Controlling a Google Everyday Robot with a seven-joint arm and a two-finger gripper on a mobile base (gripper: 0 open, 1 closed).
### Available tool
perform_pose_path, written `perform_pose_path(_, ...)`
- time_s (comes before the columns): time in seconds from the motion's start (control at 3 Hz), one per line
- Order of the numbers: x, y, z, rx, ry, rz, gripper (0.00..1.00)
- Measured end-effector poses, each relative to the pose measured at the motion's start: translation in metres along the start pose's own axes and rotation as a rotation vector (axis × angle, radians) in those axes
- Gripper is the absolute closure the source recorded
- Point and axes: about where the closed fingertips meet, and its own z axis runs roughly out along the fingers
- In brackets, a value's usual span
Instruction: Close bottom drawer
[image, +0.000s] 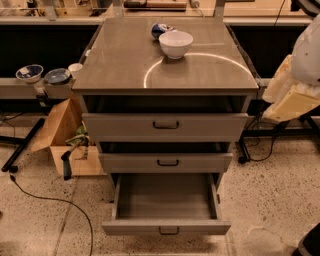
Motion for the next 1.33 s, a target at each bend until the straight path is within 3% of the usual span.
perform_pose_path(0.33, -0.001, 0.002, -0.002, 0.027, -0.019, -0.004, 0.84)
perform_pose_path(0.67, 0.004, 0.009, 0.016, 0.028, -0.057, 0.021, 1.00)
perform_pose_path(1.33, 0.028, 0.032, 0.083, -0.031, -0.079, 0.084, 1.00)
